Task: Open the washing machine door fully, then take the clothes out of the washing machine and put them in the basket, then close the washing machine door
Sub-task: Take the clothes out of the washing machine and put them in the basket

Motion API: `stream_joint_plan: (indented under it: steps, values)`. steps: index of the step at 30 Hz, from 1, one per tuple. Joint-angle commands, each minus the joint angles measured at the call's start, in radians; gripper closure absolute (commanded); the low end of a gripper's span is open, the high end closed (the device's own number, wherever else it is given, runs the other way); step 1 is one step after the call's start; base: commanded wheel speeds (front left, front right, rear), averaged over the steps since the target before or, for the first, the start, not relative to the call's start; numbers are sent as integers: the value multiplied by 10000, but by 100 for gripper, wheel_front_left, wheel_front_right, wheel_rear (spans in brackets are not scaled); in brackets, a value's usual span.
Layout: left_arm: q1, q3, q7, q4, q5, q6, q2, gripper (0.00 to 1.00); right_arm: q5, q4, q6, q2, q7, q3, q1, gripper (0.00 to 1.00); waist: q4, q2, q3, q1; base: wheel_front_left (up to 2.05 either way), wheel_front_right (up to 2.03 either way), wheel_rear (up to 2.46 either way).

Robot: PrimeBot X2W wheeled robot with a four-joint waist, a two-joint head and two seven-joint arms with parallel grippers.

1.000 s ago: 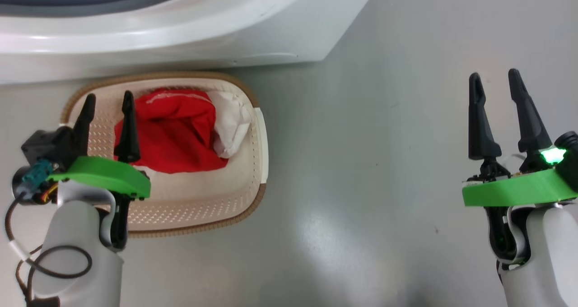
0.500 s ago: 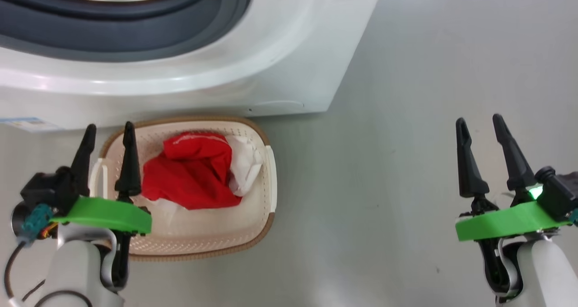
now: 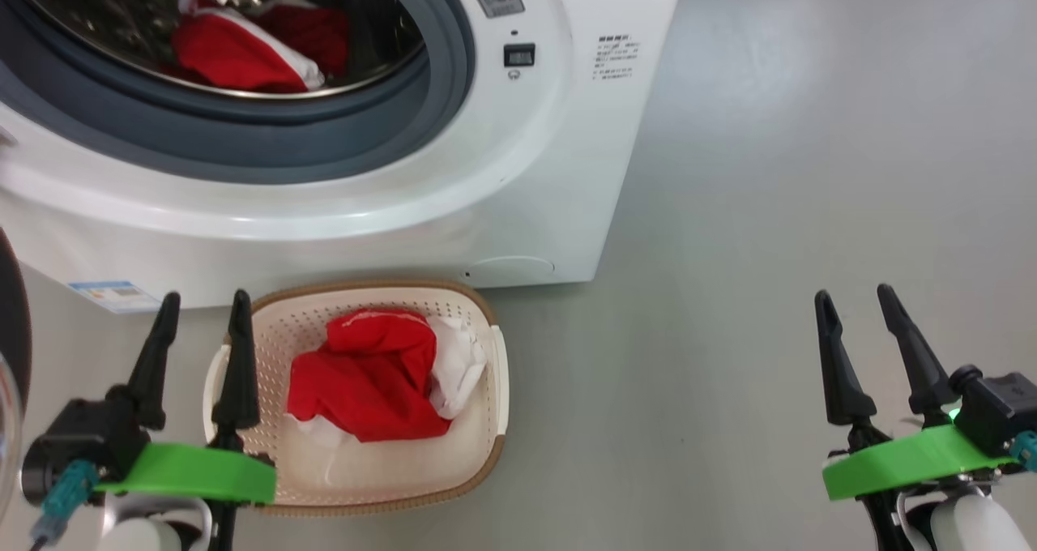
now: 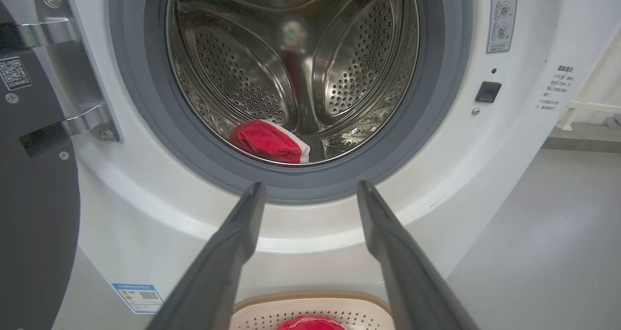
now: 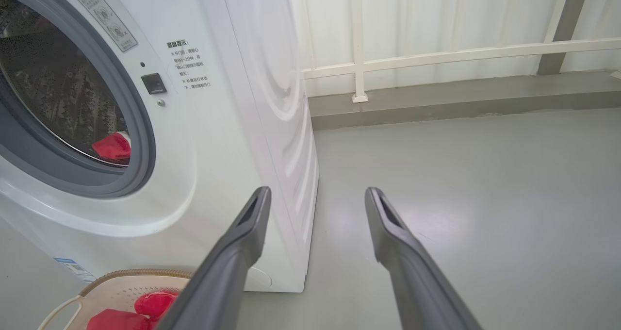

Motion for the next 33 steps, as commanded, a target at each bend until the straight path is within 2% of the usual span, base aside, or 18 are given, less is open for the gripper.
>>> stream_joint_plan:
  steps: [1,17,33]
  values:
    - [245,253,-47,-386,14,-56,286,0,96,-222,65,-167,-65,165,160,0,58,0,-437,0,0,0,0]
    - [2110,620,-47,-1588,-56,-56,-20,0,203,-434,65,-154,-65,-158,1194,0,151,0,-1100,0,0,0,0]
    - [2079,587,-47,-1718,-28,-56,-103,0,168,-470,65,-85,-65,-167,1026,0,176,0,-886,0,0,0,0]
